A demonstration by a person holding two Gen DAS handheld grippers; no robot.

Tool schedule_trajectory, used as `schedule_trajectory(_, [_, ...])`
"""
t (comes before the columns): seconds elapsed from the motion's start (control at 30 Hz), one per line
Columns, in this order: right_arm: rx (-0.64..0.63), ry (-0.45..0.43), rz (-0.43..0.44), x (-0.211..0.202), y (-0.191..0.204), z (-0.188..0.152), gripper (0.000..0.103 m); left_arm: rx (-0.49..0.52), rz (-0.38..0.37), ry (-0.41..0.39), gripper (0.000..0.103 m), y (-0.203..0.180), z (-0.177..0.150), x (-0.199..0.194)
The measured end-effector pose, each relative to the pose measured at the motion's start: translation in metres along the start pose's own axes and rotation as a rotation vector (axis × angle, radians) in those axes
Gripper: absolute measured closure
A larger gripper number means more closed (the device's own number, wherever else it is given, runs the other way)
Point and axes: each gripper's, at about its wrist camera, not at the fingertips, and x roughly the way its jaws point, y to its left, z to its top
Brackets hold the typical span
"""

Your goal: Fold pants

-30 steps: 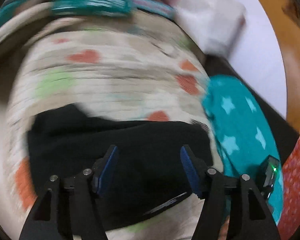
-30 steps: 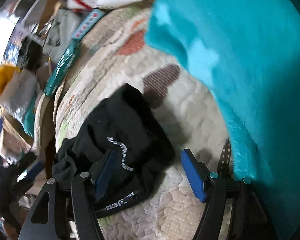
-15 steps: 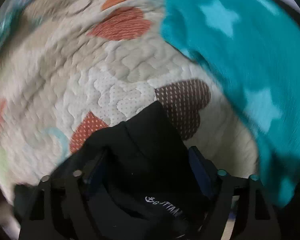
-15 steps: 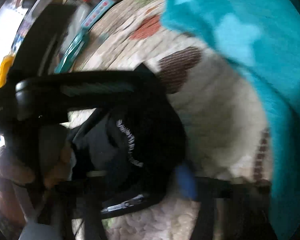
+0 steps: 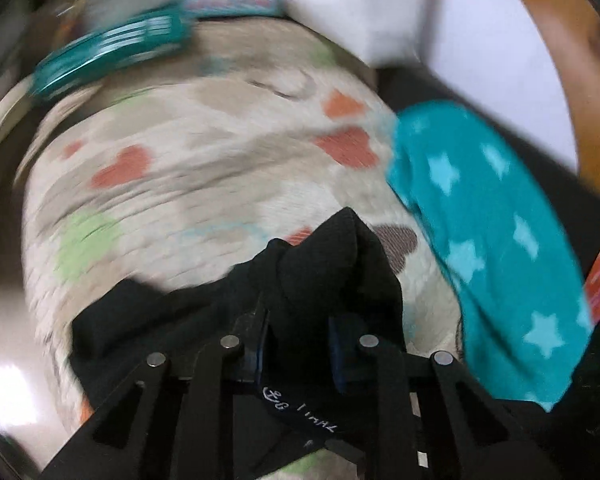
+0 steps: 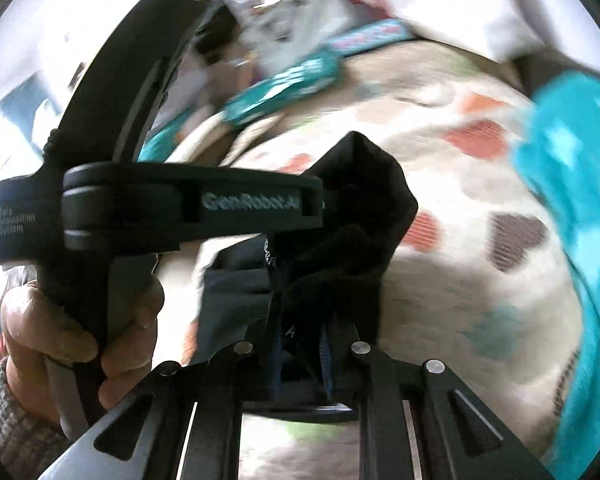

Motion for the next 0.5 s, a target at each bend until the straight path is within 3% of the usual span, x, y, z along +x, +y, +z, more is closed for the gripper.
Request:
schedule_trajectory(0.2, [-0.221,0.122,0.042,0.054,0.08,-0.005,0.086,-0.313,-0.062,-0.096,0.08,0.122,-0.052,-0.038])
schedule_trajectory(0.37, [-0.379,0.242,-0.02,0.11,0.114,-0.039,0.084,-0.506,-0.068,-0.049,0.067,0.187,-0.101,-0.01])
schedule_trajectory(0.47, [-0.513,0.277,-0.072,0.127,0.121,-0.063,0.074,-0.602,-0.146,-0.057,0.059,0.214,-0.122,-0.008])
schedule_trajectory(0.5, [-0.547,0.282,-0.072,0.128,0.123,-0.069,0.061,-0.631,-0.174,-0.061,0.057,0.221,-0.126,-0.01])
